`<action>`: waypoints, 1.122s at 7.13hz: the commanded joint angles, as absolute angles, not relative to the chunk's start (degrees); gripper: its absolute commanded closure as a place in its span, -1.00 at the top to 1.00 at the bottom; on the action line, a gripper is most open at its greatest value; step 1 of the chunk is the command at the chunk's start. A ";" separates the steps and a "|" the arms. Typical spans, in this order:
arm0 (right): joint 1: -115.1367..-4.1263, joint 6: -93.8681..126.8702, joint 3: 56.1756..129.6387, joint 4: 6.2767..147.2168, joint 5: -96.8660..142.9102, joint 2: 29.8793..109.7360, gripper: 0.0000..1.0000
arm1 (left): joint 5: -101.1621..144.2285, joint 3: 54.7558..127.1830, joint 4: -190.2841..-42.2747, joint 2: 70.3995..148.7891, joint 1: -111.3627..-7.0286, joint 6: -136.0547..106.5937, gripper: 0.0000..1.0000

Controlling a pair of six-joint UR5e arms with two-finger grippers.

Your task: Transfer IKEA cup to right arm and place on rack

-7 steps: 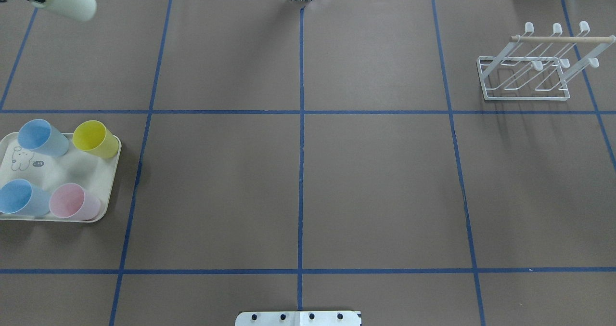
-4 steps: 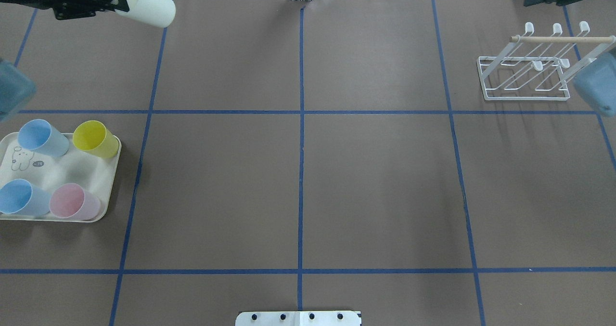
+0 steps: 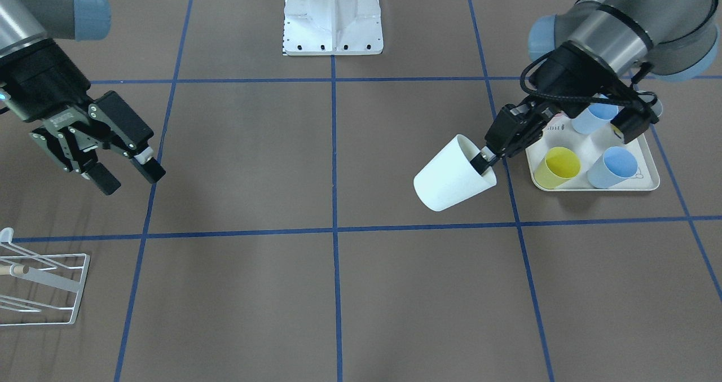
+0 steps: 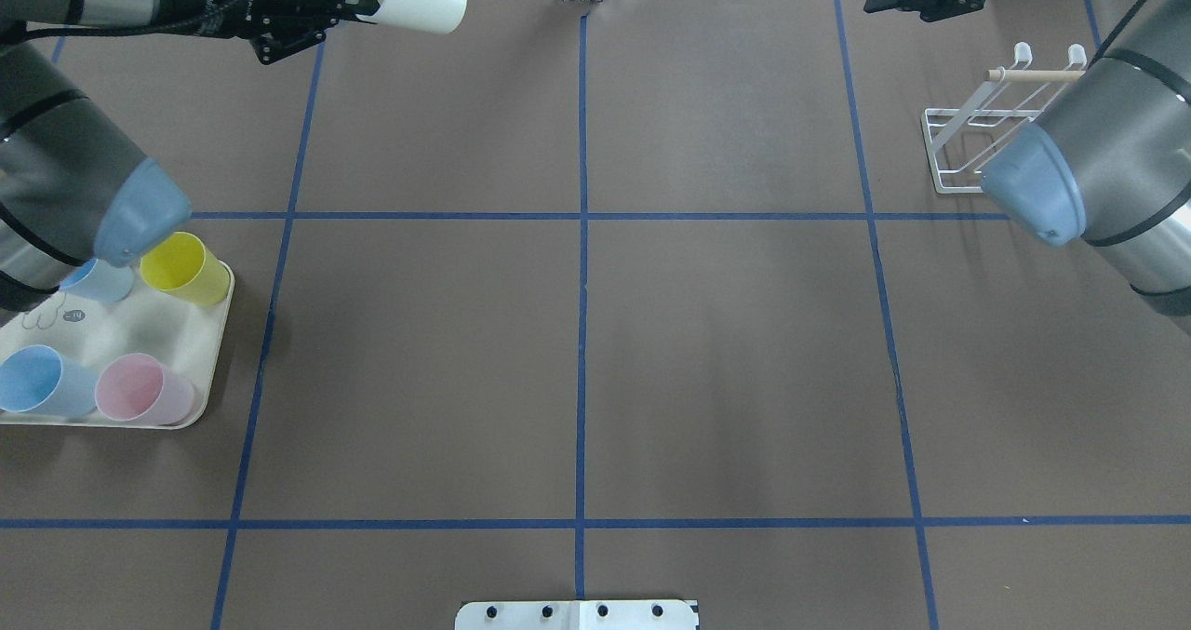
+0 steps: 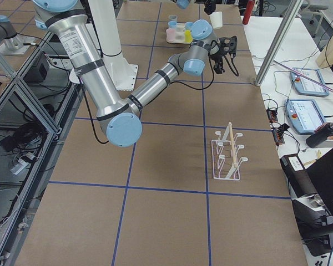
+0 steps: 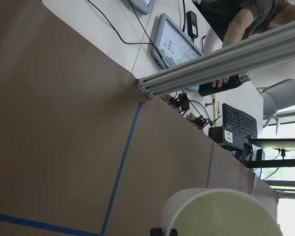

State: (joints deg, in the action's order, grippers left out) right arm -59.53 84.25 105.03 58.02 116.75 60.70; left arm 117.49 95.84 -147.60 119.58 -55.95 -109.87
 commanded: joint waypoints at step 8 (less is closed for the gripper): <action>-47.46 108.60 104.68 44.65 97.33 57.14 0.99 | 95.12 84.75 -176.88 121.73 -45.62 -140.37 -1.00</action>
State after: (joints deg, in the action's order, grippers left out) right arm -47.69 105.37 104.78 44.63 100.49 57.78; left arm 98.41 87.61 -170.66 121.52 -46.86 -132.60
